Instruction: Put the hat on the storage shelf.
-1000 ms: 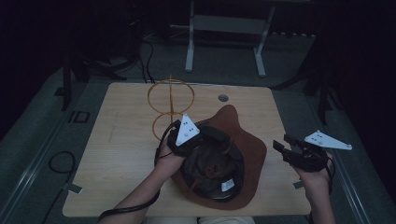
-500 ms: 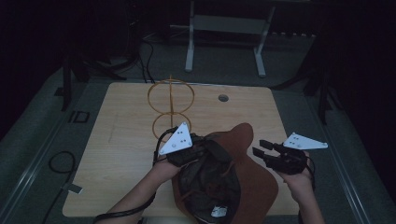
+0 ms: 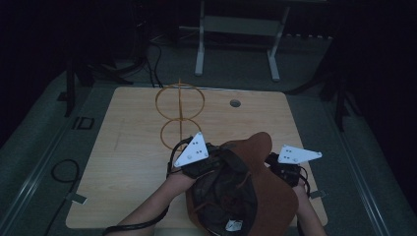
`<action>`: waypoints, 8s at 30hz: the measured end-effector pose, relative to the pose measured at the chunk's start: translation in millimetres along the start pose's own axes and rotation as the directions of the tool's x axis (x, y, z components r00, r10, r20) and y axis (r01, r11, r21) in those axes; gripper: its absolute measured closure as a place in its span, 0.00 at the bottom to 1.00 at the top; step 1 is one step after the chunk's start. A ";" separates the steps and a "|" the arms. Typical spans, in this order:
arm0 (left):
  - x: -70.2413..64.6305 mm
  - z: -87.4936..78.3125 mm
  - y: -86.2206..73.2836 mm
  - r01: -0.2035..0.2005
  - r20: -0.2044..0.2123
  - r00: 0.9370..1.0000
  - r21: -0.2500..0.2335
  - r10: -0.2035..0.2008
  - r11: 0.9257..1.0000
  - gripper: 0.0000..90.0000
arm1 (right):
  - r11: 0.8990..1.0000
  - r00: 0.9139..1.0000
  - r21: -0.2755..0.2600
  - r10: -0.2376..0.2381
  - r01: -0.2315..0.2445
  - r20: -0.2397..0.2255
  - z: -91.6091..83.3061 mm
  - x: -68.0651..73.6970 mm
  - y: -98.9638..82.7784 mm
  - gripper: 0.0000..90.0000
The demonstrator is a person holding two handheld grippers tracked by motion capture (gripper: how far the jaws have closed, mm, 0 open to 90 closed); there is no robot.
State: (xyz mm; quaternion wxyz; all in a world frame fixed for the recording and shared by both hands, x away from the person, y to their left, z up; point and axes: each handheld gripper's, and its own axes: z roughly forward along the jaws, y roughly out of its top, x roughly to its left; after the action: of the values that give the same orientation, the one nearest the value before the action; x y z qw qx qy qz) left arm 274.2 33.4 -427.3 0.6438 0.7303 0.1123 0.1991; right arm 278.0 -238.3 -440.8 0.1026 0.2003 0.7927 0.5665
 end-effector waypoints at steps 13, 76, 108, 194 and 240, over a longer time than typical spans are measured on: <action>-12.3 16.2 1.8 -0.007 -0.007 1.000 0.012 0.007 1.000 0.95 | 0.996 0.991 -0.089 -0.015 0.003 -0.132 10.4 6.7 11.2 0.69; 20.6 -134.6 -110.6 0.282 -0.387 0.895 0.107 -0.222 0.953 0.22 | 0.955 0.966 -0.286 0.140 -0.074 0.218 -31.0 -69.9 57.1 0.98; -5.7 -182.3 -148.1 0.324 -0.495 0.835 0.090 -0.240 0.942 0.03 | 0.974 0.963 -0.222 0.104 -0.048 0.250 104.5 -111.5 194.0 0.98; -3.6 -179.3 -163.2 0.371 -0.490 0.826 0.104 -0.276 0.923 0.03 | 0.986 0.969 0.031 -0.166 0.163 0.183 160.8 -62.7 116.1 0.15; -2.8 -173.5 -166.0 0.372 -0.494 0.829 0.139 -0.261 0.918 0.03 | 0.996 0.978 0.077 0.016 -0.033 0.207 64.7 -62.6 -72.5 0.15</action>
State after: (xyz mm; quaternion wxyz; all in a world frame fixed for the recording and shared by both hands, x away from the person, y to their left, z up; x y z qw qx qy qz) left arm 211.5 211.8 -575.2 0.5330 0.7012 0.4058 0.2443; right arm 344.8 -230.2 -534.8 0.1693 0.2718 0.7973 0.5116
